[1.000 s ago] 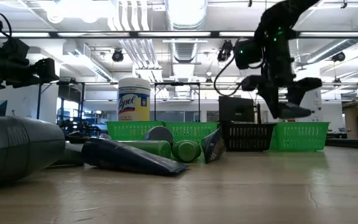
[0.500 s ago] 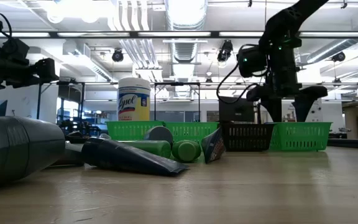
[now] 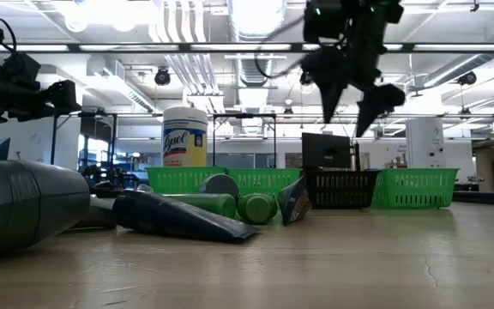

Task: Pick & Place Travel size toiletries
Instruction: Put the top deodorant into the right green bin

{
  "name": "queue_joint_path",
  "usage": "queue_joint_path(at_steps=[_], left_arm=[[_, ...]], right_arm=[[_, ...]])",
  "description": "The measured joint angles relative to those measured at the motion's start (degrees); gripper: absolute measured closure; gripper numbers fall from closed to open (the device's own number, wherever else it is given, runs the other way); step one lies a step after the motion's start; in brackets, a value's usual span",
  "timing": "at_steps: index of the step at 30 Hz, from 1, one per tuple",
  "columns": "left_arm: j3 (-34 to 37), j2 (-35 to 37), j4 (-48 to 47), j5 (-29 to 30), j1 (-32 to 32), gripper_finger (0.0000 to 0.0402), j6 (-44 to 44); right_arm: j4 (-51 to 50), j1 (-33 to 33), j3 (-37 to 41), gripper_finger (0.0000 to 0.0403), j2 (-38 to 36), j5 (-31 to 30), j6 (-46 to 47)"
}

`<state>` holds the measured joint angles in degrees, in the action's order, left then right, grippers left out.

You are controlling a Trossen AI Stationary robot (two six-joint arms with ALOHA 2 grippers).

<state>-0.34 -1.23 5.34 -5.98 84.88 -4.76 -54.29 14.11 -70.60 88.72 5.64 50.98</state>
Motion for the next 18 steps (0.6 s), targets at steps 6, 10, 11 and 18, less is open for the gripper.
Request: queue_joint_path(at_steps=[6,10,11,18], left_arm=[[0.0,0.0,0.0,0.0,0.0,0.0113,0.0],[0.0,-0.1,0.0,0.0,0.0,0.0113,0.0],[0.0,-0.1,0.0,0.0,0.0,0.0113,0.0],[0.0,-0.1,0.0,0.0,0.0,0.0113,0.0]], right_arm=[[2.6,-4.9,-5.2,0.0082,6.1,3.2,5.3],[2.7,-7.5,-10.7,0.0098,12.2,3.3,7.2],[2.6,-8.0,-12.3,0.0102,14.0,3.4,8.2],[1.2,-11.8,-24.1,0.0091,25.3,3.0,10.4]])
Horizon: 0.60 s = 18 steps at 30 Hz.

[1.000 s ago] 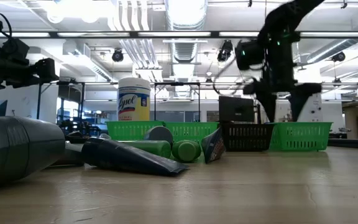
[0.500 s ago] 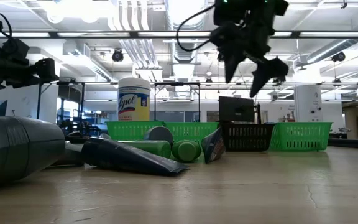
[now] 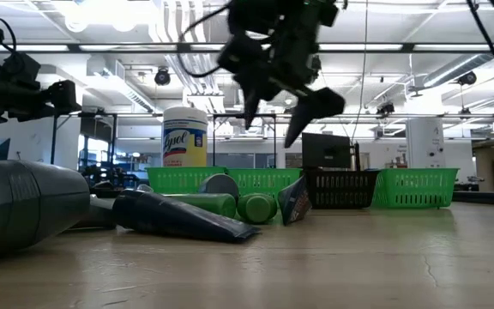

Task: Pick & Place Travel size toiletries
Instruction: Put the top deodorant into the right green bin

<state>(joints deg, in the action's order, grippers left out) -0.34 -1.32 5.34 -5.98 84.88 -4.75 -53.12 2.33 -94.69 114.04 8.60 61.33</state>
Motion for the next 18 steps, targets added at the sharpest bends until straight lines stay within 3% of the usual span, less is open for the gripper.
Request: queue_joint_path(at_steps=[10,18], left_arm=[[0.0,0.0,0.0,0.0,-0.2,0.0112,0.0],[0.0,0.0,0.0,0.0,-0.2,0.0113,0.0]], right_arm=[[-3.8,-2.2,-11.5,0.0045,7.9,-1.3,1.5],[-4.9,-3.5,-18.8,0.0056,15.2,-1.4,-0.7]])
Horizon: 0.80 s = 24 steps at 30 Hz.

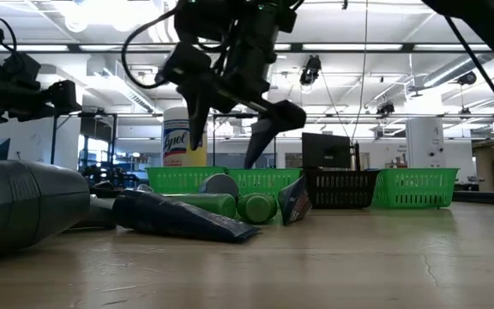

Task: Pick & Place Travel size toiletries
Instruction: Put the top deodorant into the right green bin

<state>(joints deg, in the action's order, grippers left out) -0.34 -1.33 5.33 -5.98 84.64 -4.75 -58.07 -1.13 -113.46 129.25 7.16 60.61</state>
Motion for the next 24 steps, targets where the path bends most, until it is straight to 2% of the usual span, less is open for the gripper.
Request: queue_joint_path(at_steps=[7,17,24], left_arm=[[0.0,0.0,0.0,0.0,0.0,0.0113,0.0],[0.0,-0.1,-0.1,-0.1,0.0,0.0112,0.0],[0.0,-0.2,-0.2,-0.2,0.0,0.0113,0.0]], right_arm=[[1.0,0.2,0.7,0.0068,1.7,1.0,2.2],[2.6,-1.5,1.3,0.0054,4.9,1.1,4.4],[3.4,-2.6,3.7,0.0088,4.9,-0.6,5.0]])
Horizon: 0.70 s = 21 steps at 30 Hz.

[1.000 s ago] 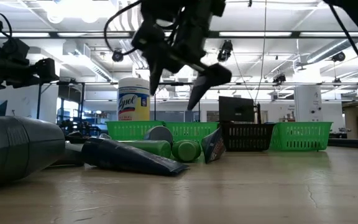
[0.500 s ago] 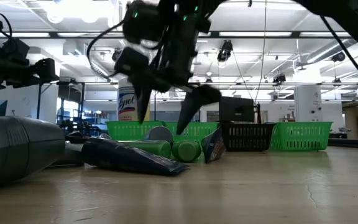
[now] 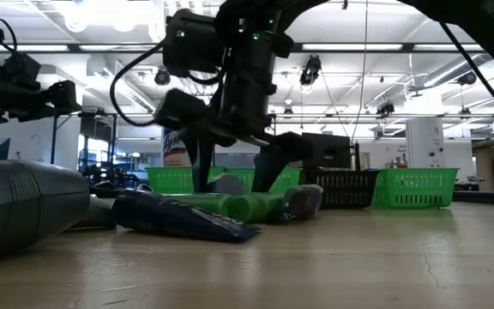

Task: Pick & Place Travel size toiletries
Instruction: Put the top deodorant into the right green bin

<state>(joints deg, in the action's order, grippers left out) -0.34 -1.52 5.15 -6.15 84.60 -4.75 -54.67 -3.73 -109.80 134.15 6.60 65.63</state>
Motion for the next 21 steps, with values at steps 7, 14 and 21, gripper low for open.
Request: queue_joint_path(at_steps=[7,14,21], left_arm=[[0.0,-0.1,0.3,0.0,0.0,0.0113,0.3],[0.0,-0.1,0.3,0.0,0.0,0.0113,0.1],[0.0,-0.1,0.2,0.0,0.0,0.0113,-0.3]], right_arm=[[0.2,0.2,0.6,0.0135,0.0,-2.3,-2.0],[0.8,0.5,0.6,0.0169,0.0,-2.3,-6.1],[0.8,0.5,0.6,0.0201,-0.5,-2.3,-14.2]])
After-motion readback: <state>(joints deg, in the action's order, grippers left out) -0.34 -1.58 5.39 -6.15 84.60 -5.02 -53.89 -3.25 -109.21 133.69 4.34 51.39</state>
